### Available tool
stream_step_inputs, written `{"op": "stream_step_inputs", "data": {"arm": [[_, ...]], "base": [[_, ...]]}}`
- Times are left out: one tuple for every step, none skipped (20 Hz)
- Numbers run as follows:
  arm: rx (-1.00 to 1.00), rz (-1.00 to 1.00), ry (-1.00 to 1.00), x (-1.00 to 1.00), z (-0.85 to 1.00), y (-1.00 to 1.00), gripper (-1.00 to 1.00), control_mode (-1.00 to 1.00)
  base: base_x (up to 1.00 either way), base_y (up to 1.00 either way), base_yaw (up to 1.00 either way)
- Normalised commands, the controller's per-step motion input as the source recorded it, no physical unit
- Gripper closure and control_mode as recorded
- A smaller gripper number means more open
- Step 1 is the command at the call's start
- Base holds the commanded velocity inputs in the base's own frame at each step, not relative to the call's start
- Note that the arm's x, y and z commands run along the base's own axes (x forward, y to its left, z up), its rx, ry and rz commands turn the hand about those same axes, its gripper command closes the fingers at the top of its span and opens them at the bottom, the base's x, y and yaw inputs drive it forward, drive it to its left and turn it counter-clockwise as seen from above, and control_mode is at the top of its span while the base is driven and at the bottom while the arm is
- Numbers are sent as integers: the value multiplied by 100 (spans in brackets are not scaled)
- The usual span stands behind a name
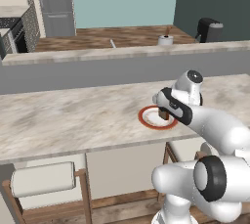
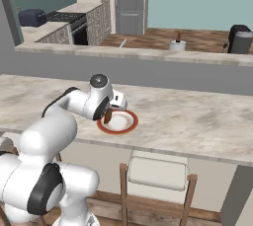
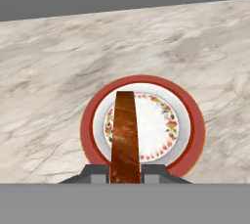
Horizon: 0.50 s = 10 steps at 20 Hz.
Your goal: Start the toaster. Once the lever pops up, take the bread to the plate on the dining counter.
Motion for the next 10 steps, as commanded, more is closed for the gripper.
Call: {"op": "stream_step_inputs", "data": {"arm": [[0, 0, -1, 23, -24, -10, 100, -100], [0, 0, -1, 20, -24, -9, 100, -100], [0, 0, 0, 16, -25, -1, 100, -100], [0, 0, 0, 15, -29, 0, 100, -100], [0, 0, 0, 12, -31, 0, 100, -100], [0, 0, 0, 12, -34, 0, 100, -100], [0, 0, 0, 14, -33, 0, 100, -100], [0, 0, 0, 15, -29, 0, 100, -100], [0, 0, 0, 14, -24, 0, 100, -100], [0, 0, 0, 11, -19, 0, 100, -100]], "base": [[0, 0, 0], [0, 0, 0], [0, 0, 0], [0, 0, 0], [0, 0, 0], [0, 0, 0], [0, 0, 0], [0, 0, 0], [0, 0, 0], [0, 0, 0]]}}
